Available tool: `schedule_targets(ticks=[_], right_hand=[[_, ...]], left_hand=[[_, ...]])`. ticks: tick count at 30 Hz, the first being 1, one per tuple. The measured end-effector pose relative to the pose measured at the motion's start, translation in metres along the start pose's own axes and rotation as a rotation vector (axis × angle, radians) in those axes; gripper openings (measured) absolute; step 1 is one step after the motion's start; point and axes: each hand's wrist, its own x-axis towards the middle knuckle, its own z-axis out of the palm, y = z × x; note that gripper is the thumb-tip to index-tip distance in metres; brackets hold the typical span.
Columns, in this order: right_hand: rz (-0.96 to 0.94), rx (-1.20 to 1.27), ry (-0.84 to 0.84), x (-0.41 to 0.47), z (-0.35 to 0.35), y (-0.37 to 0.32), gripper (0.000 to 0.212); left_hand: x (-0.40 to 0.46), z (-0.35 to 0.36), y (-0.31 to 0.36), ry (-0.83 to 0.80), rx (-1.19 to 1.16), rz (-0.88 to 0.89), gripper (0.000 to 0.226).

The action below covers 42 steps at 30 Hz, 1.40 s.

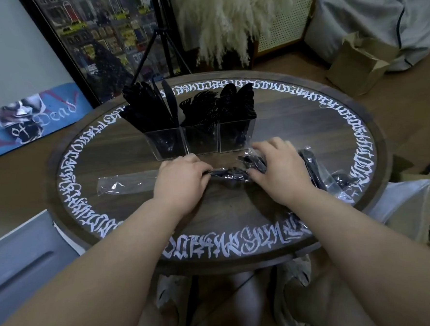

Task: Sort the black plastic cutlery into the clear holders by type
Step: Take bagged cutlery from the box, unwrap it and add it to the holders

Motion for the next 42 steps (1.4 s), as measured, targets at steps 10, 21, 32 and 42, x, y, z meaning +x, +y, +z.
schedule_targets(ticks=[10,21,32,42], right_hand=[[0.079,0.525,0.131,-0.005,-0.008,-0.031,0.008],[-0.006,0.711,-0.315,-0.014,0.007,-0.066,0.012],[-0.168,0.112,-0.146,-0.014,0.010,-0.056,0.012],[-0.391,-0.071,-0.252,-0.034,0.024,-0.047,0.015]], left_hand=[[-0.017,-0.037,-0.007,-0.072,-0.489,-0.290,0.009],[-0.049,-0.052,0.001,0.000,-1.371,-0.622,0.015],[-0.059,-0.038,-0.022,0.051,-0.402,-0.443,0.024],[-0.051,-0.002,-0.017,-0.231,-0.046,0.025,0.031]])
